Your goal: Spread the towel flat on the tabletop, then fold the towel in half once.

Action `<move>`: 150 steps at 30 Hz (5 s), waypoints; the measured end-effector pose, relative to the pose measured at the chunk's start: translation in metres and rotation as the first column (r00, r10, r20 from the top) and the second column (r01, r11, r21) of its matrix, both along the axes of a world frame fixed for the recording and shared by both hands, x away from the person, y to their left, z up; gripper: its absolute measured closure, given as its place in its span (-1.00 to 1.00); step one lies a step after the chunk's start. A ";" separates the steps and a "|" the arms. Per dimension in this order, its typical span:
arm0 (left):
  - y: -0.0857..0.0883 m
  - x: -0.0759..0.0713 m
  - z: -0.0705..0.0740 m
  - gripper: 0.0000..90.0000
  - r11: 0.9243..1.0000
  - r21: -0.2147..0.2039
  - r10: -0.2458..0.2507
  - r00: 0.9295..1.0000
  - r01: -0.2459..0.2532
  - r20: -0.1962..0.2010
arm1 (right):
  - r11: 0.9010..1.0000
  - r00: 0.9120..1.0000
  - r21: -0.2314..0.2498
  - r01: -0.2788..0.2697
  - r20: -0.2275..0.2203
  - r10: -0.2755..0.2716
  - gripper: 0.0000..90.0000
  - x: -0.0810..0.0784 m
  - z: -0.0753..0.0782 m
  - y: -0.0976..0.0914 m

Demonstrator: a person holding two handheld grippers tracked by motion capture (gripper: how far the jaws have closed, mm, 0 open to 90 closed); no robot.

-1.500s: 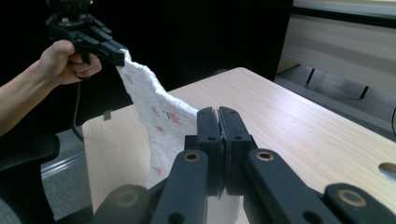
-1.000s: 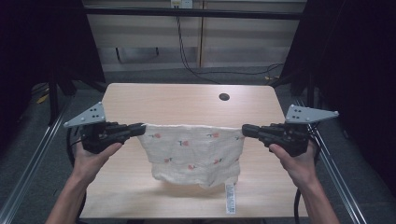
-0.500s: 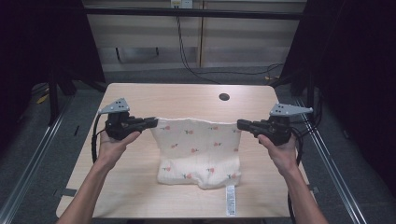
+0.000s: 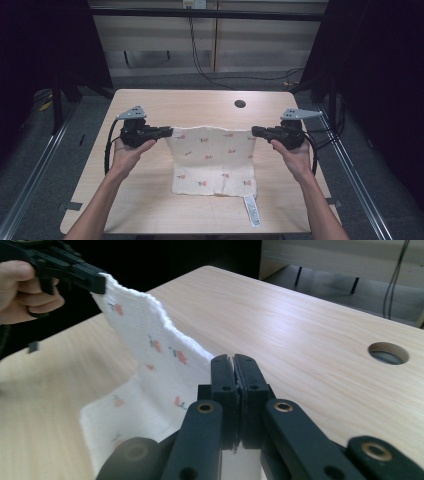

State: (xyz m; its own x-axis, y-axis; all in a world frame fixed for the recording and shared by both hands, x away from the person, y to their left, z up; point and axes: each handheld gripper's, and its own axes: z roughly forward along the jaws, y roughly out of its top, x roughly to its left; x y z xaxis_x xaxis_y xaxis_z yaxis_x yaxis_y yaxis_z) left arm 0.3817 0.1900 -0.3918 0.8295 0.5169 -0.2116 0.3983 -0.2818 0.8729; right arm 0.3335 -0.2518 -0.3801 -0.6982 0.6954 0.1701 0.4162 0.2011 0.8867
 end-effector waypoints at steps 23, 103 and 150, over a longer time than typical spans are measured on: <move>0.000 0.055 -0.047 0.81 0.993 0.041 0.113 0.987 -0.109 -0.118 | 0.989 0.991 -0.124 0.078 -0.098 -0.091 0.89 0.078 -0.041 0.018; -0.018 -0.088 -0.100 0.92 0.919 0.329 -0.161 0.969 0.215 -0.185 | 0.955 0.971 -0.288 -0.067 -0.238 -0.004 0.85 -0.062 -0.117 0.020; -0.038 -0.042 -0.102 0.46 0.950 0.279 -0.084 0.977 0.137 -0.194 | 0.968 0.976 -0.238 0.083 -0.176 -0.127 0.57 0.068 -0.102 0.018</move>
State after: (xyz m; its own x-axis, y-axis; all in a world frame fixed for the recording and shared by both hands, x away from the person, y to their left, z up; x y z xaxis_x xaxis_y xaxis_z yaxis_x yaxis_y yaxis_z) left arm 0.3400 0.1522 -0.4939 0.8476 0.4848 -0.2157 0.4911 -0.5627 0.6650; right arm 0.4015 -0.2340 -0.4824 -0.5899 0.7985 0.1199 0.6007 0.3347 0.7260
